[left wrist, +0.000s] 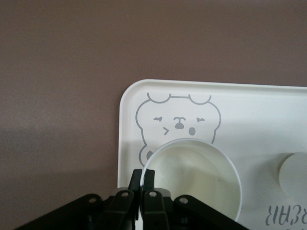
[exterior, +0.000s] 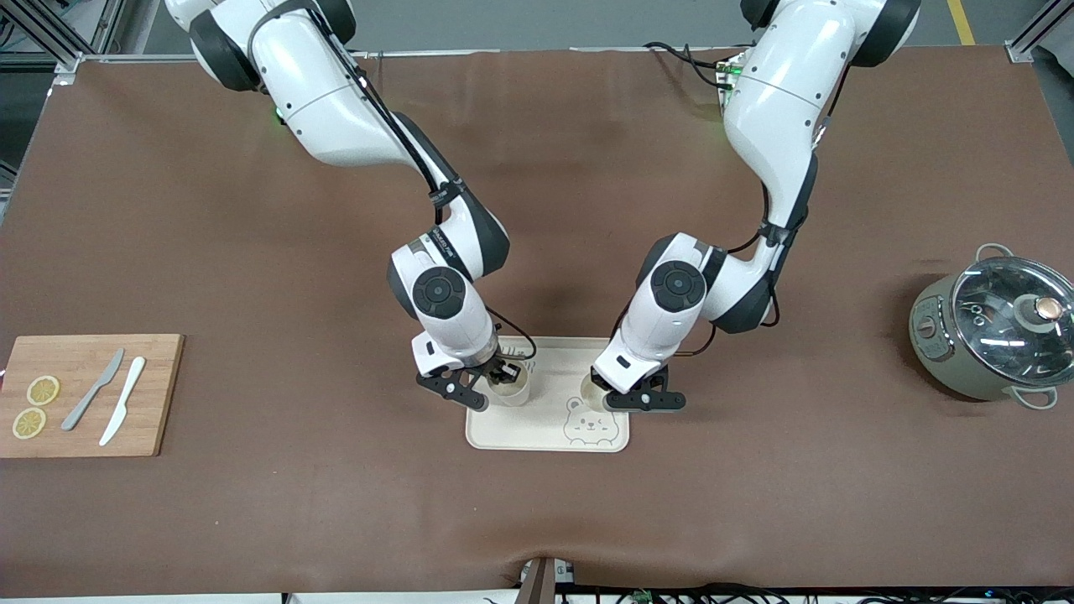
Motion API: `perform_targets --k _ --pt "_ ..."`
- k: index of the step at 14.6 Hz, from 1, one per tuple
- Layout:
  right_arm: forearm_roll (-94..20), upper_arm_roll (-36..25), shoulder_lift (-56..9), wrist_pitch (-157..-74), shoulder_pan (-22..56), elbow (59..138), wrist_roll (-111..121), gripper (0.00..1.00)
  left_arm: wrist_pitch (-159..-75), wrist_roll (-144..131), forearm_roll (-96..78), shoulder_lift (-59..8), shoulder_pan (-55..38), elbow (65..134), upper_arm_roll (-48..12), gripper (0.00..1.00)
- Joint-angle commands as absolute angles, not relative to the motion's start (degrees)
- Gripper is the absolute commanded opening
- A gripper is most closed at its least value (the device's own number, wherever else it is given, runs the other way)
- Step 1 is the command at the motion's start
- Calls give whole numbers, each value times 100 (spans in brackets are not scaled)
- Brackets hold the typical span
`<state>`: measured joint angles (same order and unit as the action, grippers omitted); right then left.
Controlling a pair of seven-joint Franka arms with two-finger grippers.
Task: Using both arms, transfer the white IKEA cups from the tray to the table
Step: 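Lift the cups apart, the right gripper toward the cutting board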
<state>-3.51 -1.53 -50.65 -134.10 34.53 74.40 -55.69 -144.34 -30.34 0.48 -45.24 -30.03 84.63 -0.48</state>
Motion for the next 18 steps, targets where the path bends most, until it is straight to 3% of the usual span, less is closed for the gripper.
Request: perform_targets --k 1,4,10,14,18 --pt "-290 -211 -5194 -13368 3516 7286 -5687 0 -14231 -3076 35 -4352 -3023 8472 -9 0" --pt "-290 -211 -5194 -13368 3507 7286 -5695 0 -13887 -3269 35 -3677 -3006 8971 -9 0" --pt "-360 -202 -4861 -13054 3454 7286 -5678 0 -13904 -3173 35 -2085 -2795 10623 -26 0" --pt "-316 -202 -3993 -11833 3174 7426 -5337 0 -14123 -3042 44 -1364 -2506 11538 -35 0" --pt "-325 -202 -2597 -11566 2621 8662 -3626 0 -14589 -2446 44 -381 -2146 12872 -35 0"
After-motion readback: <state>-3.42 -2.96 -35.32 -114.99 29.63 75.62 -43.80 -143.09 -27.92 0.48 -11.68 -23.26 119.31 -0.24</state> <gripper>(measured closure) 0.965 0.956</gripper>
